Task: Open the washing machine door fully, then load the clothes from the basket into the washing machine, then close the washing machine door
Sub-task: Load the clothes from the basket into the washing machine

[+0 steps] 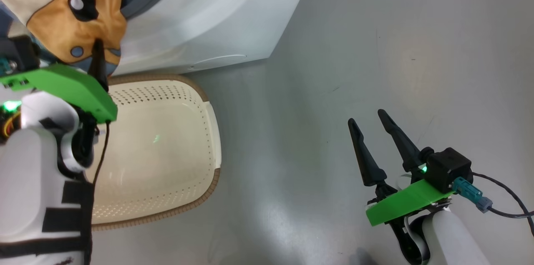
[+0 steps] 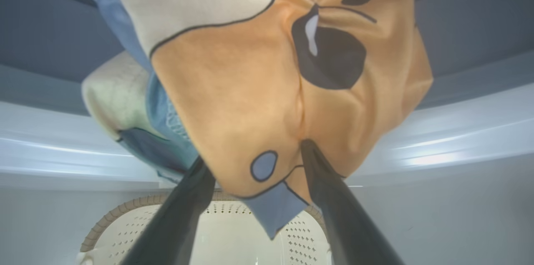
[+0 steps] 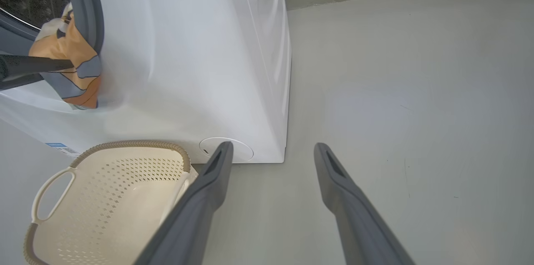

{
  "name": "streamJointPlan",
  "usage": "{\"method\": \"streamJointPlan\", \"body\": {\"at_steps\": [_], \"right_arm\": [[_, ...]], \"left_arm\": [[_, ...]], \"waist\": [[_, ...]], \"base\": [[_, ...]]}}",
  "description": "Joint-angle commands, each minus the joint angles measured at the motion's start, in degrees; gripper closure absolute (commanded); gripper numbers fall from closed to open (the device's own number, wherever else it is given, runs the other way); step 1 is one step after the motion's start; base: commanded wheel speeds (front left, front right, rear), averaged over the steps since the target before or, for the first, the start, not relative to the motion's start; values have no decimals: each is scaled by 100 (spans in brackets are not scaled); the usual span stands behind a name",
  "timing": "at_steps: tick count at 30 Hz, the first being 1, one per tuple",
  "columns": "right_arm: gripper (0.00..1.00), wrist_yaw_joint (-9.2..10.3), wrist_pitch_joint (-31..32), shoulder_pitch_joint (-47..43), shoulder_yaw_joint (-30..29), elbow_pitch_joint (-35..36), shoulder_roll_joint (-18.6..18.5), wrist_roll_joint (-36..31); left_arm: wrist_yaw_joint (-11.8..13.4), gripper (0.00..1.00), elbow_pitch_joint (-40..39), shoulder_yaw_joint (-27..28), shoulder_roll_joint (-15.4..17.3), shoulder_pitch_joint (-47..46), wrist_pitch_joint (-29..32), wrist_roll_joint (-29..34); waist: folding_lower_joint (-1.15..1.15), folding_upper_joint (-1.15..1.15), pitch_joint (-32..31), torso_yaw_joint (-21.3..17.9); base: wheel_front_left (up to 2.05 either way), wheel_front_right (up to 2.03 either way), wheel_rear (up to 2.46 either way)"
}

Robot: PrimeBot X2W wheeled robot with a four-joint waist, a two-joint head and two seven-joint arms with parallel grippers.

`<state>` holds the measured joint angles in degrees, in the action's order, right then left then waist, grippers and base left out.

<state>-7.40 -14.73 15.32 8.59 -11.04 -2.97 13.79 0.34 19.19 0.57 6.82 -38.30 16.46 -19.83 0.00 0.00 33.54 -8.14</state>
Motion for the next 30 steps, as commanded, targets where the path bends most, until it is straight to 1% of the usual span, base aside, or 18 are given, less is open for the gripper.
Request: {"method": "streamJointPlan", "body": {"at_steps": [1, 3, 4, 5, 6, 7, 8, 14, 18, 23, 30], "right_arm": [[0, -9, -27, -15, 151, 105, 9, 35], [0, -9, -27, -9, 159, 102, 9, 42], [0, -9, -27, -5, 161, 100, 9, 48], [0, -9, -27, 3, 163, 97, 9, 51], [0, -9, -27, 10, 164, 94, 9, 56], [0, -9, -27, 15, 163, 92, 9, 62], [0, -9, -27, 19, 162, 92, 9, 64], [0, -9, -27, 15, 134, 98, 9, 87], [0, -9, -27, -6, 104, 91, 9, 78], [0, -9, -27, -22, 54, 62, 9, 60], [0, -9, -27, -49, 64, 43, 10, 60]], "left_arm": [[40, 0, -68, 129, 215, -194, -18, -8], [40, 0, 15, 141, 201, -289, -54, -48], [36, 8, 79, 137, 222, -332, -74, -39], [23, 25, 157, 137, 230, -370, -68, -57], [9, 51, 217, 143, 242, -414, -98, -69], [-7, 87, 283, 142, 254, -451, -119, -77], [-34, 100, 355, 134, 267, -481, -119, -91], [-119, 100, 571, 155, 319, -649, -499, -115], [-138, 100, 543, 93, 305, -633, -702, -60], [-173, 100, 278, -51, 297, -553, -841, 35], [-119, 100, -309, -214, 351, -530, -670, 156]], "waist": [[0, 0, 21, -12], [0, 0, 36, -22], [0, 0, 44, -28], [0, 0, 53, -35], [0, 0, 60, -43], [0, 0, 64, -48], [0, 0, 70, -54], [0, 0, 73, -38], [0, 0, 36, 15], [0, 0, -43, 141], [0, 0, -126, 228]], "base": [[0, 0, 0], [0, 0, 0], [0, 0, 0], [0, 0, 0], [0, 0, 0], [0, 0, 0], [0, 0, 0], [0, 0, 0], [0, 0, 0], [0, 0, 0], [0, 0, 0]]}}
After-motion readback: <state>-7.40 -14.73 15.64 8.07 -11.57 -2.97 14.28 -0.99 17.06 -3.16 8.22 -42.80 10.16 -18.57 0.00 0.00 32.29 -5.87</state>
